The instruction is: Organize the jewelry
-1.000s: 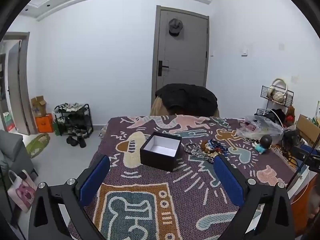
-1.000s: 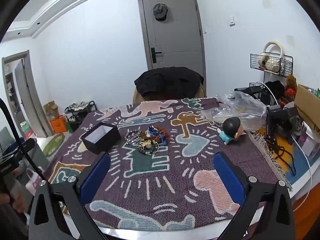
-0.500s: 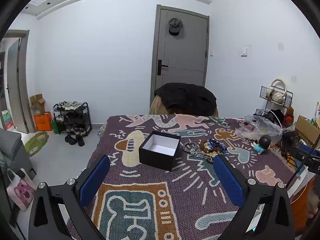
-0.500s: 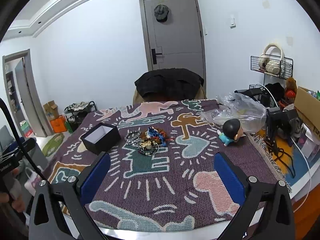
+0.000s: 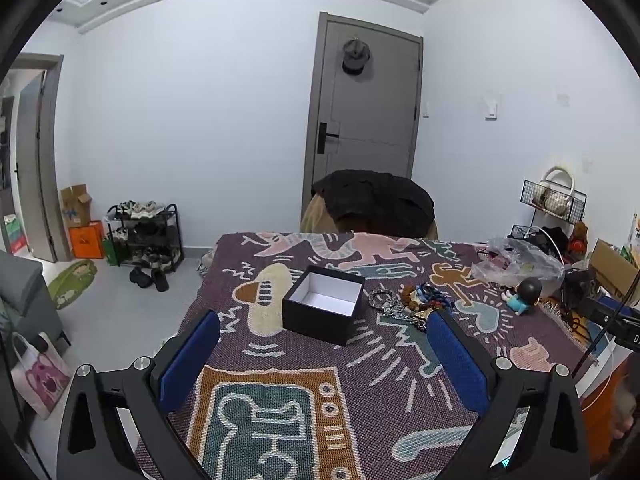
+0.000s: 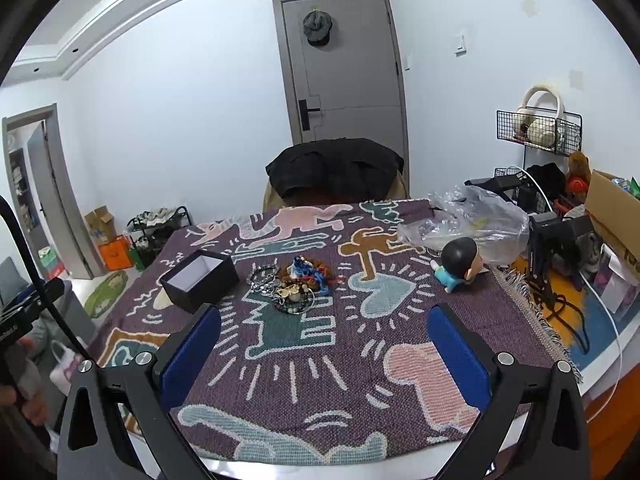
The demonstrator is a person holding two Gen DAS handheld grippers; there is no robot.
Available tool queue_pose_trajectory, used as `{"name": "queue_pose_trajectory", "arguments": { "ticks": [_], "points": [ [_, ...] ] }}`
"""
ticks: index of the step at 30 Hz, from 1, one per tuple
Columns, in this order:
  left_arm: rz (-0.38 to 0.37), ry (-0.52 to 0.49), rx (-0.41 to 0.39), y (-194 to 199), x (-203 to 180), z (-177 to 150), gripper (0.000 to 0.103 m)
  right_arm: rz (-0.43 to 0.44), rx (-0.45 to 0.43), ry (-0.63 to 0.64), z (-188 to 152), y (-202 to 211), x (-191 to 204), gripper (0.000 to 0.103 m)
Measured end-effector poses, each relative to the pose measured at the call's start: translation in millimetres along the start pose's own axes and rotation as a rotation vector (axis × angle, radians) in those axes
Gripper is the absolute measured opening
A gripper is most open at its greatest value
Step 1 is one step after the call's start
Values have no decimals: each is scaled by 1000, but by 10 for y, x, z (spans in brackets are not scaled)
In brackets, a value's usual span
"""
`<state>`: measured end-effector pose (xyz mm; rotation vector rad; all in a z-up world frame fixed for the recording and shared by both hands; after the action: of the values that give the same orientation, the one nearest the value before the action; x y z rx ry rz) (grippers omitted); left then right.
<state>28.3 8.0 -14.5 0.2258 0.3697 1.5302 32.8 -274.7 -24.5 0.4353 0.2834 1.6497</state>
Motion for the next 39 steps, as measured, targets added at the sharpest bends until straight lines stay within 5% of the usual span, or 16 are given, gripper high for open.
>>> {"name": "queue_pose_trajectory", "arguments": {
  "ticks": [39],
  "points": [
    [-17, -7, -23, -18, 40, 33, 103, 4, -4, -27, 12, -64, -99, 103]
  ]
}}
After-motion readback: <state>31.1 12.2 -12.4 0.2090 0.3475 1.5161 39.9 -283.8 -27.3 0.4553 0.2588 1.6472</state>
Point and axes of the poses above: each gripper's, at about its wrist camera, not at the fingertips, and y roughly against the way its jaws point, x to its left, z to its top, the point moved 3 cm from there along -y, roughly the way its jaws point, and after that the axes turned 1 degree about -x, right-handed, at the moved point
